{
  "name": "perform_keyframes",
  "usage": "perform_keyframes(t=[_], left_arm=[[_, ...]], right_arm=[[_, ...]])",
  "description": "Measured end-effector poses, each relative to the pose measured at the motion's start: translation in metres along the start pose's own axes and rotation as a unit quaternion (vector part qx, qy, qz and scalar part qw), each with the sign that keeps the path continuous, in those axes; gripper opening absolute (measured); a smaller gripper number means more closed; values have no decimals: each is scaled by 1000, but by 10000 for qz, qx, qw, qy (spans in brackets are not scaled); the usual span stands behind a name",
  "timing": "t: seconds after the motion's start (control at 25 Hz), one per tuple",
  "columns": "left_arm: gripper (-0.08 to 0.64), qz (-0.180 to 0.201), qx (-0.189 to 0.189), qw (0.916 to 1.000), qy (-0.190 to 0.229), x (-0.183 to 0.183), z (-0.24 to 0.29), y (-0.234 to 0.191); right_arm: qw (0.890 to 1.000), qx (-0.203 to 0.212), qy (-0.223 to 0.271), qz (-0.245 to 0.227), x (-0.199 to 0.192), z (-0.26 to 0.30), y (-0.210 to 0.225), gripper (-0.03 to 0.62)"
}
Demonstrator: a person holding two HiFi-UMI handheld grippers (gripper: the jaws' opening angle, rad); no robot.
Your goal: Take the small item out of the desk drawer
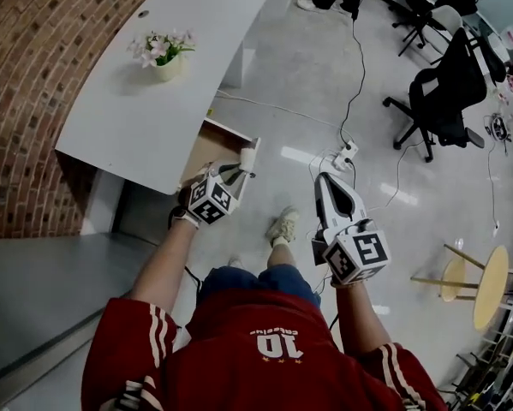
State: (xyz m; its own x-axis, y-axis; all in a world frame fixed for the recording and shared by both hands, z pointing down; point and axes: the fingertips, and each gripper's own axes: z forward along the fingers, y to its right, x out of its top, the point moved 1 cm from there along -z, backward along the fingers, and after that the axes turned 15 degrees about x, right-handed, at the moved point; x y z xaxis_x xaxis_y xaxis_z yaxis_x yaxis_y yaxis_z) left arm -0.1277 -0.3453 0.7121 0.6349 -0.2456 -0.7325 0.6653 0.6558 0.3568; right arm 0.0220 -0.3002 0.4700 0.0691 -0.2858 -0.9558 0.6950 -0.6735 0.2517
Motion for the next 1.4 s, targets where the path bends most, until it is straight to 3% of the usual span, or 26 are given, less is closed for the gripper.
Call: perform_keyframes(t=[0.2, 0.32, 0.48, 0.68, 0.84, 1.04, 1.28, 1.4], left_arm=[[69, -352, 263, 9970, 640, 67, -79, -11], [71, -783, 477, 9895, 1117, 113, -127, -17], [71, -1315, 959, 9722, 1684, 164, -184, -16], [72, -2006, 1487, 9448, 2121, 207, -239, -10], [72, -2086, 1746, 9347, 2289, 233, -269, -3], [75, -2416, 2044, 9216, 2247, 242, -291, -2], [77, -1950, 2247, 9266, 2300, 258, -305, 10], [77, -1919, 2244, 9252, 2382, 262, -310, 9]], right_arm=[[9995, 131, 148, -259, 39, -22, -43, -9], [9987, 255, 223, -391, 58, -41, -53, -9], [9968, 478, 352, -544, 73, -61, -53, -9], [9957, 594, 494, -520, 84, -94, -35, -9], [9957, 543, 651, -374, 92, -111, -20, -9], [9906, 922, 814, -605, 113, -112, -37, -9], [9882, 1308, 639, -486, 99, -111, -54, -11], [9872, 1376, 649, -472, 99, -108, -60, -11]])
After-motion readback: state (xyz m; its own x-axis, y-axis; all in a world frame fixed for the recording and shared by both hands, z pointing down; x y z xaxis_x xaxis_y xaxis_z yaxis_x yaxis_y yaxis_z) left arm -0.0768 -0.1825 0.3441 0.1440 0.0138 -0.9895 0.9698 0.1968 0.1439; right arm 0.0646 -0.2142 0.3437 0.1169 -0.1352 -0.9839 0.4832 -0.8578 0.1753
